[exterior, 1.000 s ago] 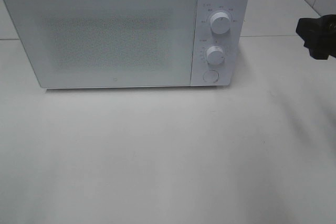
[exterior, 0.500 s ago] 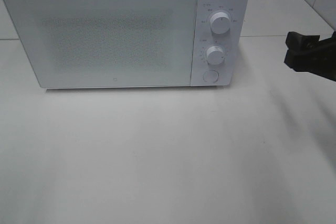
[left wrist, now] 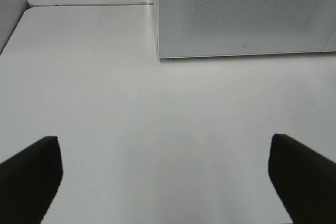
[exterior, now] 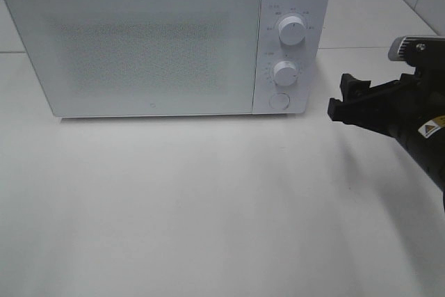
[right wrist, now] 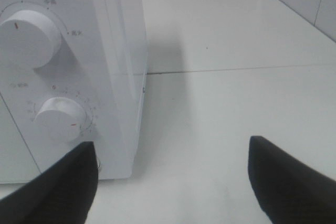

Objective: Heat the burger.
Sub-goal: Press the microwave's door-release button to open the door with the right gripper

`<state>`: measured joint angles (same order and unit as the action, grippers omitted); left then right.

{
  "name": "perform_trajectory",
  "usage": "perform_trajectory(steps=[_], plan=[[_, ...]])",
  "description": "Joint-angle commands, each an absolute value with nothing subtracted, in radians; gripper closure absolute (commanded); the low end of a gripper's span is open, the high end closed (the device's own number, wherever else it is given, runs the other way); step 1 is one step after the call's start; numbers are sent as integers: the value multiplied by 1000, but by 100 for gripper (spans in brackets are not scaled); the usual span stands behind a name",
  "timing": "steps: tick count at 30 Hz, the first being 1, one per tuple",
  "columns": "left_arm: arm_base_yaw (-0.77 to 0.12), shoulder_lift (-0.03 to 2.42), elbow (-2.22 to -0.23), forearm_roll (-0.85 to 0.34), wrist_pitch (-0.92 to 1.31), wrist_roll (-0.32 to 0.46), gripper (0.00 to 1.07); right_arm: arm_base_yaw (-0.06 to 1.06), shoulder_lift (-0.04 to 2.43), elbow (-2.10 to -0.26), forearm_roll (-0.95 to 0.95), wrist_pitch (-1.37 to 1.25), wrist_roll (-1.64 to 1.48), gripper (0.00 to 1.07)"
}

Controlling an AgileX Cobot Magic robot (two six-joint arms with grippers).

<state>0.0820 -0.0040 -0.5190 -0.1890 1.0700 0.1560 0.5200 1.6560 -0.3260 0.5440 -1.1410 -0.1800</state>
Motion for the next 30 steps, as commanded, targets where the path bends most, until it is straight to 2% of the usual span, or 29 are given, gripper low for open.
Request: perform_trajectory(steps=[1, 8, 14, 25, 30], plan=[[78, -11, -517, -189, 1073, 153, 7, 586, 1677, -339, 638, -1165, -201, 31], [78, -11, -517, -189, 1073, 153, 7, 698, 1729, -389, 762, -1162, -259, 31], [78, -11, -517, -189, 1073, 153, 7, 755, 1760, -437, 782, -1159, -269, 31], [78, -11, -517, -189, 1073, 153, 7, 806, 1816, -497, 799, -1129, -265, 31], [78, -11, -517, -189, 1073, 153, 7, 806, 1816, -497, 799, -1116, -162, 32]])
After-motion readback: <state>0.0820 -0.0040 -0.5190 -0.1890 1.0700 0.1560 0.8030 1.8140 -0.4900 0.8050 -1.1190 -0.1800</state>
